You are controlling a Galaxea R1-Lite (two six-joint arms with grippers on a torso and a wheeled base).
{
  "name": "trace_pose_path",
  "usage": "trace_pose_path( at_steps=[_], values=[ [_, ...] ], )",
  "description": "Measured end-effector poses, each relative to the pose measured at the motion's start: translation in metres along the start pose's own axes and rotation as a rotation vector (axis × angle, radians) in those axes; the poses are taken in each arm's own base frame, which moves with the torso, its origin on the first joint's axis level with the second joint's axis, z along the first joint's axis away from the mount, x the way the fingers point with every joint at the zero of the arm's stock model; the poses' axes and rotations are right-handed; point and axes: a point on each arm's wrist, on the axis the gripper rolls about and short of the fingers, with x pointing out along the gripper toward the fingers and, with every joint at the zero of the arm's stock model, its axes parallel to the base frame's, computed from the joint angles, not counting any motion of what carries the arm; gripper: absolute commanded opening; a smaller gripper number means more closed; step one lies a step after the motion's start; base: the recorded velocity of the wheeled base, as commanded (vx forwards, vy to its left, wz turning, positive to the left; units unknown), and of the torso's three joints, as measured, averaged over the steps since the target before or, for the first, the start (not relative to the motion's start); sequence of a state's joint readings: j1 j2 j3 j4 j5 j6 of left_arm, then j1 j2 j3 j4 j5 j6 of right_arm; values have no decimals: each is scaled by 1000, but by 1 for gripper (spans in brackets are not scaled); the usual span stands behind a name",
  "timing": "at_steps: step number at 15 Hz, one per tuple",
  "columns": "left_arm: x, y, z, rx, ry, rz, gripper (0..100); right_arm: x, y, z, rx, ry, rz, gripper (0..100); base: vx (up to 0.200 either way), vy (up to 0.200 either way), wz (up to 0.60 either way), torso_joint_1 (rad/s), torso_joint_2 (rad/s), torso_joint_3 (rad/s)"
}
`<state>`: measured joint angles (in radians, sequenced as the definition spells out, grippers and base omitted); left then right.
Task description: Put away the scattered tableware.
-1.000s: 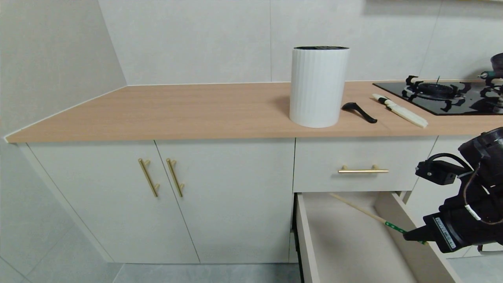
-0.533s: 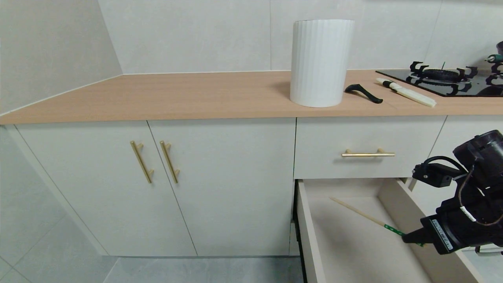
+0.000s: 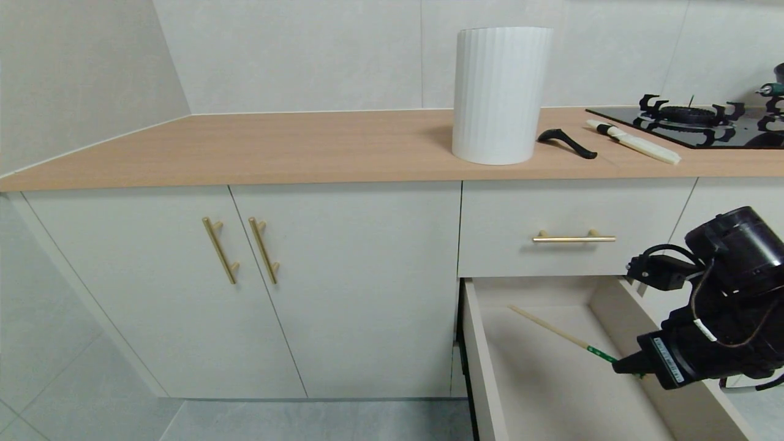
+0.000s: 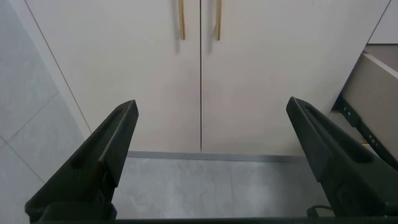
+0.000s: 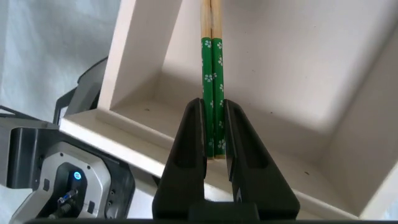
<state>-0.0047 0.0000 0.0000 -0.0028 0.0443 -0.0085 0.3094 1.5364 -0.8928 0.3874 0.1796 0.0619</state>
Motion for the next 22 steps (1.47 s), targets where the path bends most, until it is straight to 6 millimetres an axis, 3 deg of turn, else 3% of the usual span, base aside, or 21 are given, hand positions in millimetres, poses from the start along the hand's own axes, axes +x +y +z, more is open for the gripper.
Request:
trace_pose_path(
  at_steps=[2,7,11,17,22],
  values=[
    [0,0,0,0,0,0,100,21,3,6,60,22,-13,0,0,0,0,0,0,0],
    [0,0,0,0,0,0,100,97,18,22,131,14,-96,0,0,0,0,0,0,0],
    [0,0,0,0,0,0,100,152,16,25,190,-5,-150,0,0,0,0,0,0,0],
    [0,0,0,0,0,0,100,212,9,13,184,2,-226,0,0,0,0,0,0,0],
    [0,0,0,0,0,0,100,238,6,4,176,-5,-269,0,0,0,0,0,0,0]
  ],
)
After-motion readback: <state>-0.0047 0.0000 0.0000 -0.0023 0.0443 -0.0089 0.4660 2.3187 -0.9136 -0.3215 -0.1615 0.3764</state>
